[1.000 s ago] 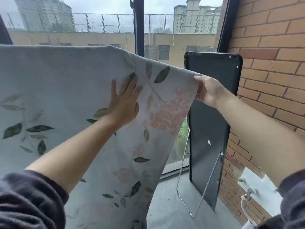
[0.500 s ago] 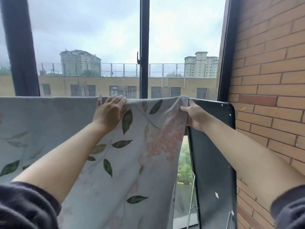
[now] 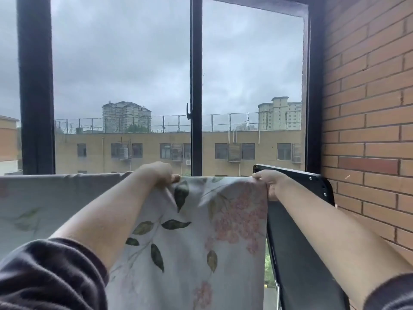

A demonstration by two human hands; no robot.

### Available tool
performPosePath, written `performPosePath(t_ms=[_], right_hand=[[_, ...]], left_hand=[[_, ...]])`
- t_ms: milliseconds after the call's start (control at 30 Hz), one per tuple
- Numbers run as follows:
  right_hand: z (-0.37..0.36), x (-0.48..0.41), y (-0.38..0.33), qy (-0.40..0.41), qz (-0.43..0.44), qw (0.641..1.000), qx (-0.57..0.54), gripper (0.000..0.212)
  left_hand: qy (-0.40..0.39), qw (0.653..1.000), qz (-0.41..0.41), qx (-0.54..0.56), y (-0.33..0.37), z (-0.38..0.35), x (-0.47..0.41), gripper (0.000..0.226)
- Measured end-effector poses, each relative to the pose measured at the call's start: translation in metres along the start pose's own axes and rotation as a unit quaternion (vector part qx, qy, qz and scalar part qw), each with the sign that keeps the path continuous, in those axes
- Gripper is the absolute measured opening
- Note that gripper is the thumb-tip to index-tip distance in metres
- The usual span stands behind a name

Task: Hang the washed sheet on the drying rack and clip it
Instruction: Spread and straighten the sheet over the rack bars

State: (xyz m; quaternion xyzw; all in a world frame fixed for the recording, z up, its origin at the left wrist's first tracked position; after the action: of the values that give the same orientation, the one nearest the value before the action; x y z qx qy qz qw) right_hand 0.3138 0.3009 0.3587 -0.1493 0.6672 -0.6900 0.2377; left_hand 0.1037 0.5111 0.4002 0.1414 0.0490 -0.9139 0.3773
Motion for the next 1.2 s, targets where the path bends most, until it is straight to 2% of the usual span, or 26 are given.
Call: performPosePath(t_ms=[67, 133, 200, 267, 333, 433, 500, 633, 733, 800, 900, 1067, 1200], right_hand=[[0.000, -0.004, 0.017, 0.008, -0.020, 1.000, 0.020, 0.023], [0.002, -0.006, 0.026, 0.021, -0.003, 1.000, 0.016, 0.011], [0.003, 0.000, 0.026, 0.000, 0.020, 1.000, -0.015, 0.006], [0.004, 0.002, 0.022, -0.030, 0.048, 0.998, -0.029, 0.009], [0.004, 0.000, 0.018, -0.024, 0.078, 0.997, -0.011, 0.016], [0.005, -0.004, 0.011, 0.024, 0.122, 0.992, -0.007, 0.014], [0.007, -0.007, 0.013, 0.038, 0.132, 0.988, 0.063, 0.017], [0.010, -0.002, 0.037, 0.036, 0.122, 0.963, 0.238, 0.025], [0.000, 0.011, 0.045, 0.044, 0.124, 0.921, 0.366, 0.024], [-0.023, 0.018, 0.045, 0.039, 0.155, 0.891, 0.424, 0.027], [-0.082, 0.041, 0.034, 0.001, 0.247, 0.875, 0.415, 0.031], [-0.200, 0.096, -0.005, -0.055, 0.432, 0.831, 0.345, 0.031], [-0.274, 0.114, -0.031, -0.052, 0.466, 0.809, 0.353, 0.029]], left_hand=[[0.034, 0.999, -0.002, -0.005, 0.000, -0.005, 0.001, 0.044], [0.124, 0.991, -0.042, 0.003, -0.007, -0.007, 0.008, 0.044], [0.184, 0.978, -0.092, 0.028, -0.021, -0.009, 0.020, 0.042], [0.230, 0.960, -0.151, 0.050, -0.039, -0.013, 0.036, 0.036], [0.275, 0.940, -0.192, 0.056, -0.054, -0.013, 0.049, 0.026], [0.328, 0.931, -0.140, 0.074, -0.056, -0.007, 0.050, 0.025], [0.312, 0.942, -0.101, 0.076, -0.046, -0.005, 0.045, 0.029], [0.283, 0.956, -0.081, 0.004, -0.042, -0.024, 0.048, 0.034], [0.292, 0.954, -0.066, 0.019, -0.060, -0.036, 0.052, 0.045], [0.294, 0.954, -0.057, 0.026, -0.074, -0.038, 0.056, 0.058], [0.297, 0.953, -0.043, 0.032, -0.095, -0.039, 0.066, 0.060], [0.294, 0.954, -0.008, 0.055, -0.133, -0.031, 0.076, 0.042], [0.277, 0.959, 0.000, 0.055, -0.163, -0.029, 0.078, 0.031]])
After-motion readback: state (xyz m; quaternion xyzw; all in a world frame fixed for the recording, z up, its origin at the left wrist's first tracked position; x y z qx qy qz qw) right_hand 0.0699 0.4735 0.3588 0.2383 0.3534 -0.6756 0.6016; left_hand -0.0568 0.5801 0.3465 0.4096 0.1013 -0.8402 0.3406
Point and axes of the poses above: each hand's wrist, its own x-axis away from the middle knuckle, its own z-axis out of the back of the hand, y = z × x, the point moved 2 cm from there along -x, towards the middle knuckle, and after that the axes turned 9 degrees about z, right-handed, at the moved point
